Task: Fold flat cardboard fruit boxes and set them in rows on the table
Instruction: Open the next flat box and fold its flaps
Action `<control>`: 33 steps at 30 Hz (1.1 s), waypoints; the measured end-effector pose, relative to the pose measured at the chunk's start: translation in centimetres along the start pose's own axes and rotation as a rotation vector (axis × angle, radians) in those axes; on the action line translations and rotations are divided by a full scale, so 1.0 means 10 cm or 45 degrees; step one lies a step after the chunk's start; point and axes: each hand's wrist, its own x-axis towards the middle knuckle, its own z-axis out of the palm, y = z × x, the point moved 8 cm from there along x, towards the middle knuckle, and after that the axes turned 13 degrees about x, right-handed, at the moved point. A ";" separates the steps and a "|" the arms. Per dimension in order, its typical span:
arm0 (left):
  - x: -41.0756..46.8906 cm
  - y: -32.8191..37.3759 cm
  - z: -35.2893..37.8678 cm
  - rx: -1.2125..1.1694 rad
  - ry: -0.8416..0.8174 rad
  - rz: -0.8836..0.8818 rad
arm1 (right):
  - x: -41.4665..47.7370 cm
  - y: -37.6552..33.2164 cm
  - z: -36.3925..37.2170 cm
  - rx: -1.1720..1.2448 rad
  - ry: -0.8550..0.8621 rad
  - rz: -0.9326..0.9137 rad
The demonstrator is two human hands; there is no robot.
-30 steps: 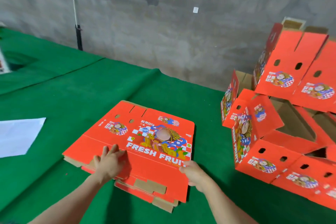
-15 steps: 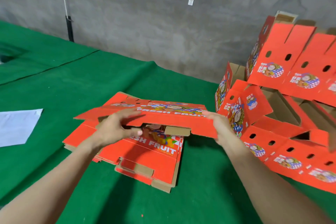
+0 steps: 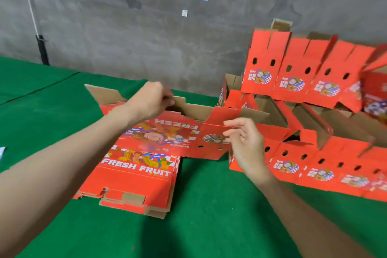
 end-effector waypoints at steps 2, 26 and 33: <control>0.12 0.26 0.00 0.008 -0.048 0.020 | -0.08 -0.10 0.13 -0.269 -0.264 -0.083; 0.58 1.61 -0.09 -0.968 -0.118 -0.211 | 0.38 -0.18 -1.78 -1.007 -0.634 0.218; 0.26 2.16 -0.01 -0.530 -0.217 0.341 | 0.45 -0.16 -2.04 -1.066 -0.574 0.271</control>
